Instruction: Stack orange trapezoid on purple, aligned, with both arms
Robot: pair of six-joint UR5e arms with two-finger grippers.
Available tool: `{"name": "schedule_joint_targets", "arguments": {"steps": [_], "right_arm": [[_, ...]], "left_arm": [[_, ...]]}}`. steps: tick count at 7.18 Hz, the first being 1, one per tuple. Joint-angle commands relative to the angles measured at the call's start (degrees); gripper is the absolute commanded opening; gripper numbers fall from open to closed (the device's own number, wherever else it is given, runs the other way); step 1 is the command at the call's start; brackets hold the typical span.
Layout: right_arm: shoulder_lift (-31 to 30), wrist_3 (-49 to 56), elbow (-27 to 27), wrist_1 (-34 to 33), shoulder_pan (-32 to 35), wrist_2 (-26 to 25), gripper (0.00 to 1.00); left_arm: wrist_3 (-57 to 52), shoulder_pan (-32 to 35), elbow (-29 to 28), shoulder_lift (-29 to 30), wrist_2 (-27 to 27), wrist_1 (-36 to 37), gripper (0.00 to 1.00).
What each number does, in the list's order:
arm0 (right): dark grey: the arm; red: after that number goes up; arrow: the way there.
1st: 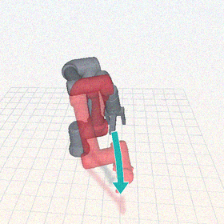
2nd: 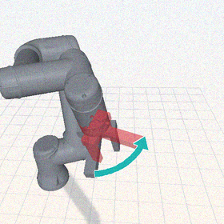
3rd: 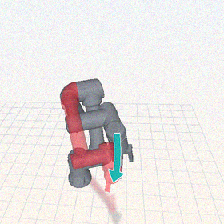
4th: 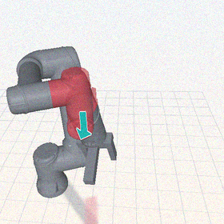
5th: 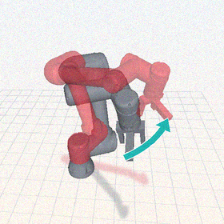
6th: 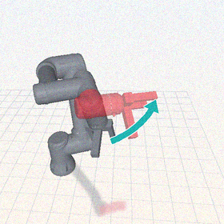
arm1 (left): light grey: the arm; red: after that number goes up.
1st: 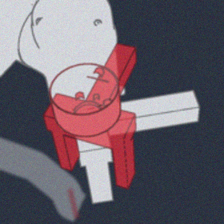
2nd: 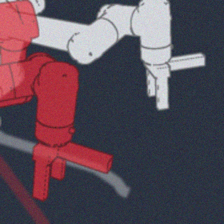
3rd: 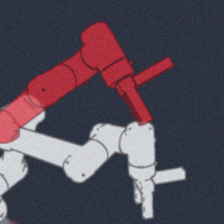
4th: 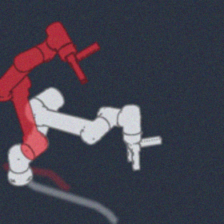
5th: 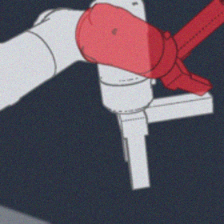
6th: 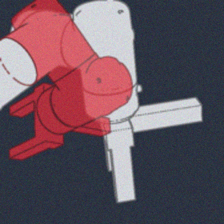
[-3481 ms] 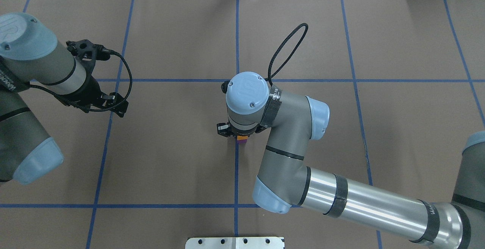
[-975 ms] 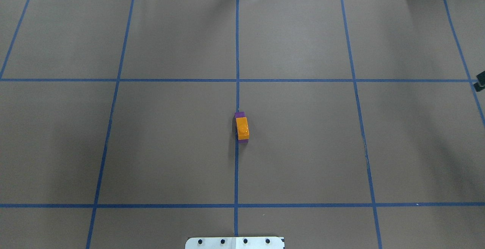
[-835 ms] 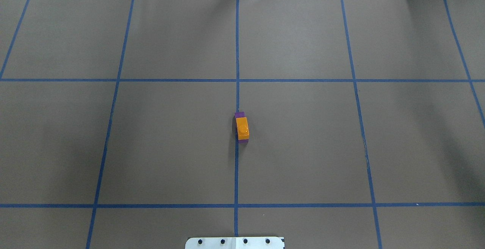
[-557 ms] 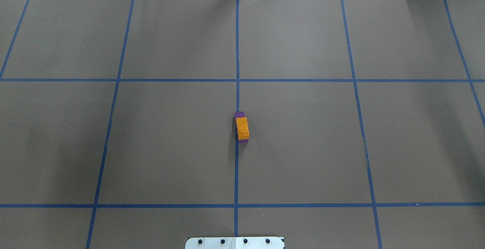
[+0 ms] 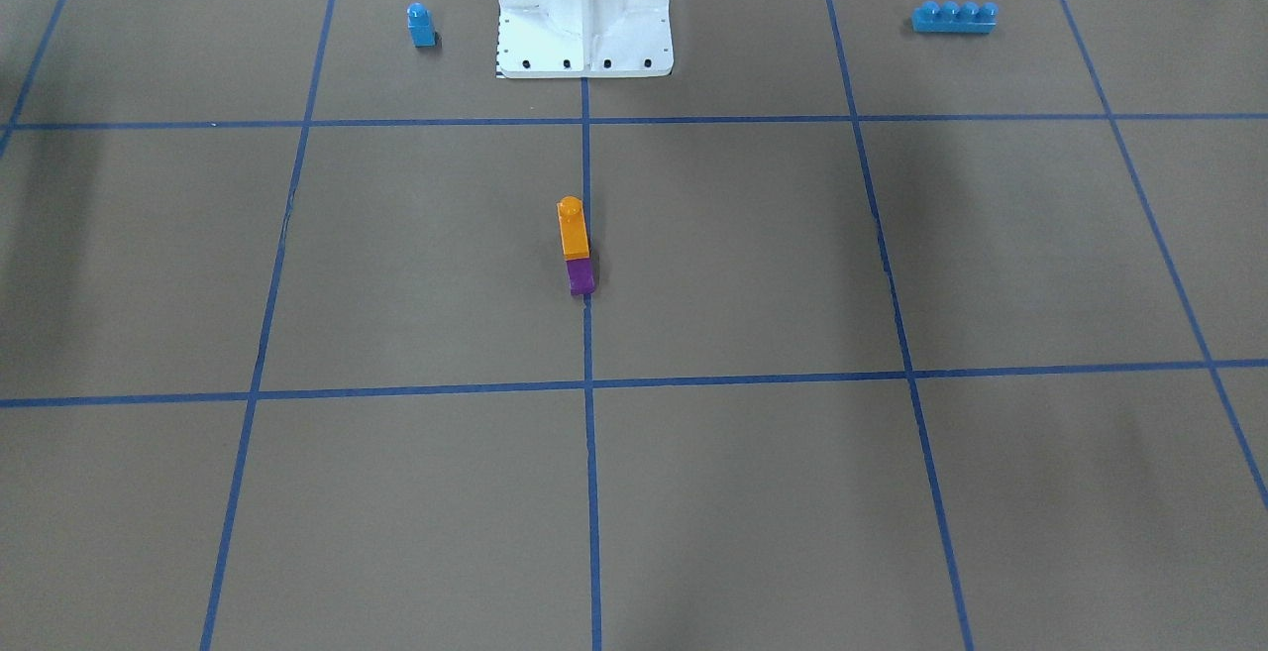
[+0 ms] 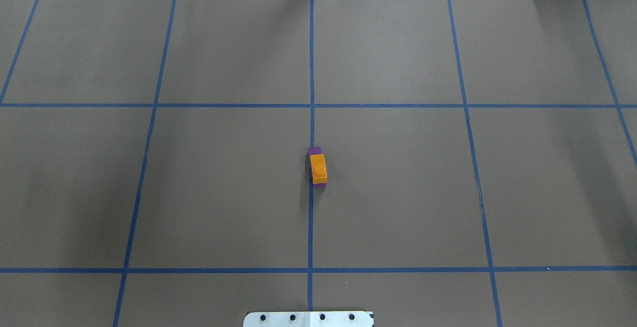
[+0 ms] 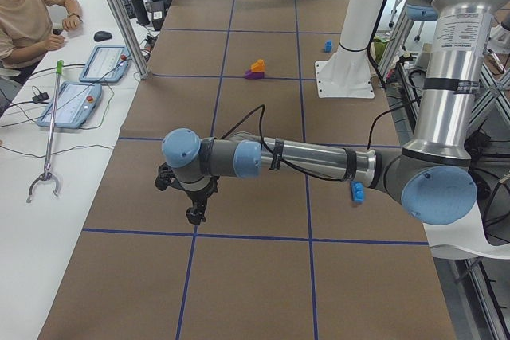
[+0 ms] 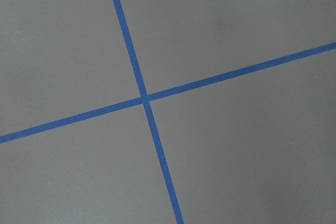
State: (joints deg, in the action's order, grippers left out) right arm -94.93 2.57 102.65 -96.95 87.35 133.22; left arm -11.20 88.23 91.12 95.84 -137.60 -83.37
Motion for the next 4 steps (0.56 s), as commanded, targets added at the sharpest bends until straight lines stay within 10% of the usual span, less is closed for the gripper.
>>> {"name": "schedule_joint_targets", "arguments": {"steps": [1,4], "right_arm": [[0.8,-0.5,-0.4,0.0,0.0,0.1,1.00],[2.5,-0.7,-0.7,-0.8,0.0,0.5,1.00]], "left_arm": [[1.9,0.0,-0.4,-0.4,0.7,0.1,1.00],[2.1,0.1,-0.3,-0.6,0.9,0.7,1.00]]}}
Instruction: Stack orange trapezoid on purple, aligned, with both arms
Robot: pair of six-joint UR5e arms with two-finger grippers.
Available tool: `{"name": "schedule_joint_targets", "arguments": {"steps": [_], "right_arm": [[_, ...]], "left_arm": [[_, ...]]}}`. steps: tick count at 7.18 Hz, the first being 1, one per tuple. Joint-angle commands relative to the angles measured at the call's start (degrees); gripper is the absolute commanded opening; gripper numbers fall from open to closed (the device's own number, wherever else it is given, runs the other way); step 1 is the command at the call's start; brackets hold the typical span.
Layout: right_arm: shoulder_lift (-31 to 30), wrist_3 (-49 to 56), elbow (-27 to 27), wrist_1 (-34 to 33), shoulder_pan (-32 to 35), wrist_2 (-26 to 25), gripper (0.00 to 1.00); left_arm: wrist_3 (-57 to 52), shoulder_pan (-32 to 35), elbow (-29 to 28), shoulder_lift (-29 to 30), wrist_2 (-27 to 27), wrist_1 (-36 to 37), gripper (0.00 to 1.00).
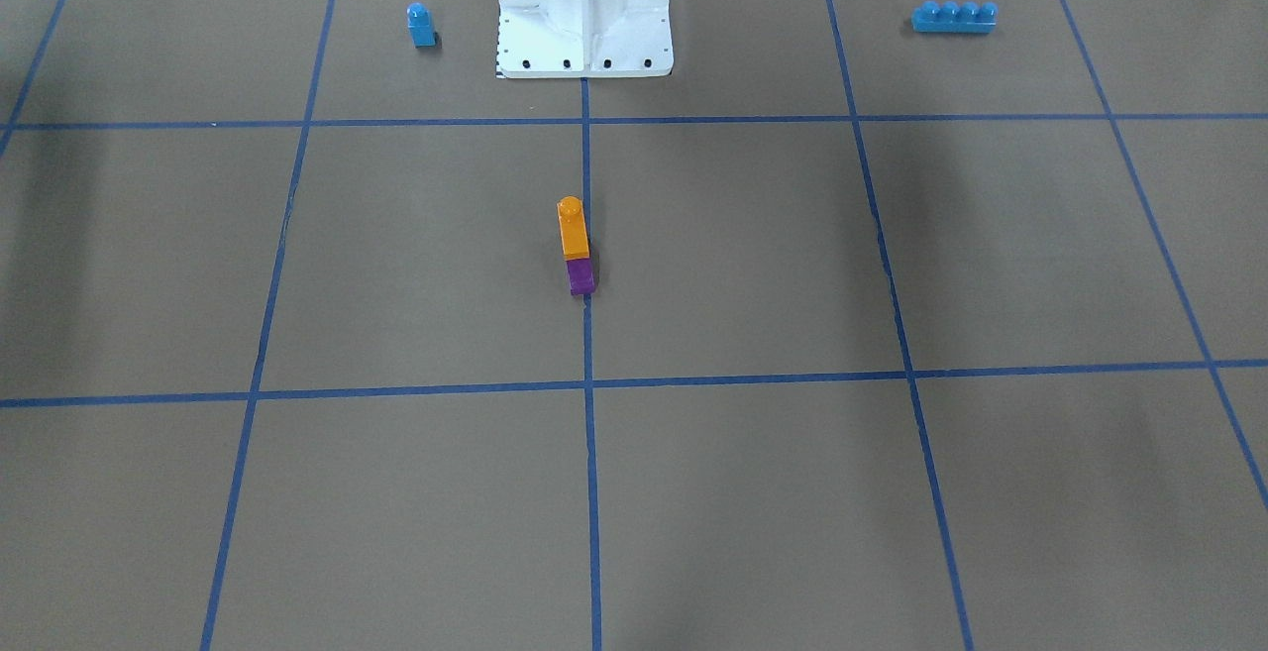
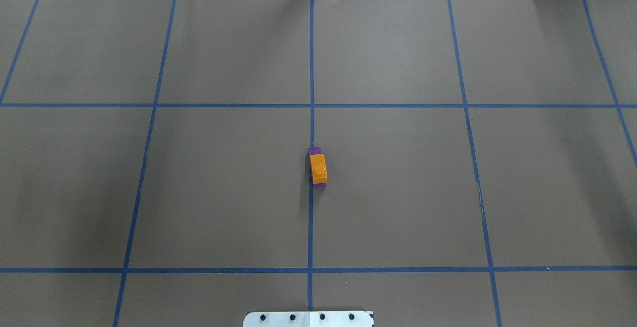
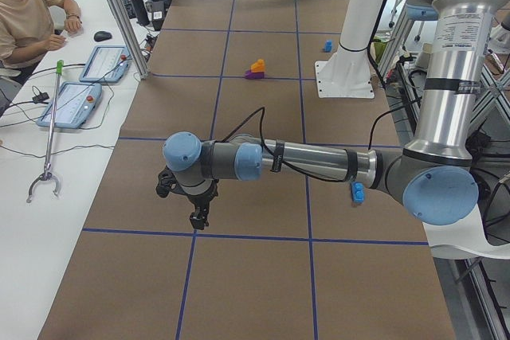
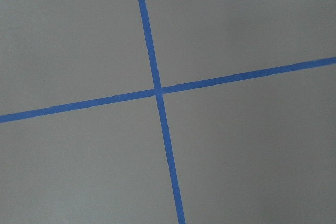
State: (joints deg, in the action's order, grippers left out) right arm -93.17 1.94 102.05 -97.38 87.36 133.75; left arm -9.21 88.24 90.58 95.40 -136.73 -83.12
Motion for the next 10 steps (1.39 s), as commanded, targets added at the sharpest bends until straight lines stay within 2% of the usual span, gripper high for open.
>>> {"name": "schedule_joint_targets", "arguments": {"steps": [1,5,7,10], "right_arm": [[0.8,-0.1,-0.2,-0.4,0.0,0.0,1.00],[-1.3,-0.1,-0.1,0.3,0.0,0.5,1.00],[-1.8,-0.1,-0.3,0.3,0.0,0.5,1.00],[-1.8,0.0,-0.4,0.3,-0.1,0.1,1.00]], "left_arm": [[-0.5,0.3,0.6,-3.3,0.0,-0.3,1.00],[0.0,0.4,8.5,-9.3,-0.5,-0.6,1.00],[-0.2,0.3,8.5,-11.4,0.0,-1.3,1.00],[0.1,0.2,8.0,-9.9,0.0,-1.3,1.00]]}}
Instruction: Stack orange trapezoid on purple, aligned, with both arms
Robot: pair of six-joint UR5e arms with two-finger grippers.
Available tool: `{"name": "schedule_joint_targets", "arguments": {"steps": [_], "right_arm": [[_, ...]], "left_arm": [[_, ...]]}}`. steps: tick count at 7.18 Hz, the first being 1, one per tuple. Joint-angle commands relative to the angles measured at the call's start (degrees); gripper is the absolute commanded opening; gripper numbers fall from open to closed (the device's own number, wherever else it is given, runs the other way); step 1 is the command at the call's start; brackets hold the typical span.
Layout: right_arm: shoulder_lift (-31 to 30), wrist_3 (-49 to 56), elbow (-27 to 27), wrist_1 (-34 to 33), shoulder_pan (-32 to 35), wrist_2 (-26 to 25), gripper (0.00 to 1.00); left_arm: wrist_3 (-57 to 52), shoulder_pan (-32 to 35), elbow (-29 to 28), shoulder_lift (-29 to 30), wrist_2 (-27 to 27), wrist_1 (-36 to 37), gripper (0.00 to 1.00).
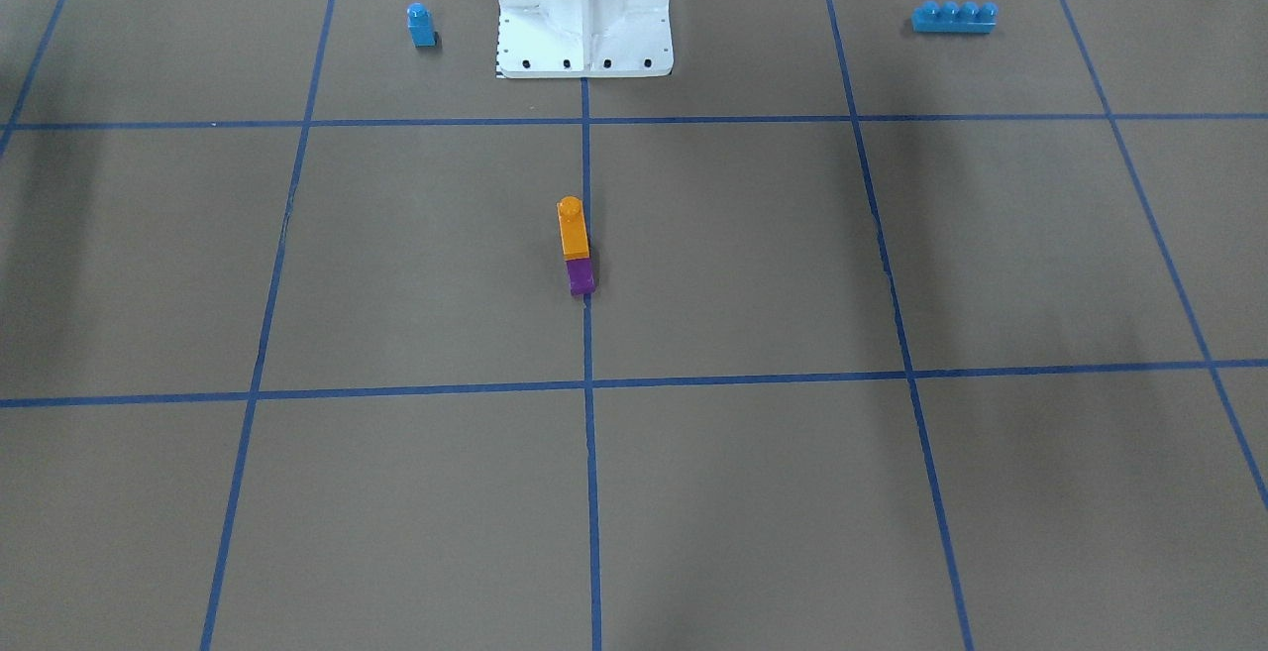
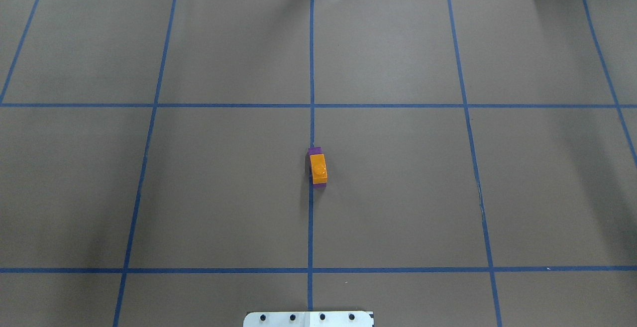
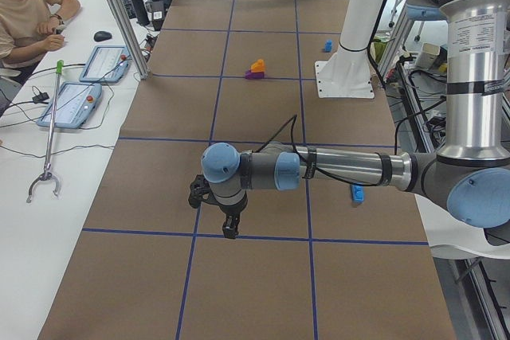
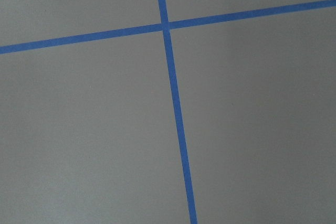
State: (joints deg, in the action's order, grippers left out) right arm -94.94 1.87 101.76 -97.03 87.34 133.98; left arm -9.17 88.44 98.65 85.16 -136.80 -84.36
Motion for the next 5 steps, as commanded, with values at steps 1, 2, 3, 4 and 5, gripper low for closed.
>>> {"name": "schedule_joint_targets", "arguments": {"steps": [1,2,3,4,5], "right_arm": [[0.2,0.1,-0.1,0.0,-0.1,0.1,1.00],[0.2,0.1,-0.1,0.0,-0.1,0.1,1.00],[0.2,0.1,-0.2,0.0,-0.1,0.1,1.00],[0.2,0.1,-0.1,0.0,-0.1,0.1,1.00],[0.2,0.1,-0.2,0.0,-0.1,0.1,1.00]], "left_arm": [[0.0,-0.1,-0.2,0.5,0.1,0.0,1.00],[0.0,0.0,-0.2,0.6,0.0,0.0,1.00],[0.0,0.0,-0.3,0.6,0.0,0.0,1.00],[0.0,0.0,-0.6,0.6,0.0,0.0,1.00],[0.0,0.0,-0.6,0.6,0.0,0.0,1.00]]}}
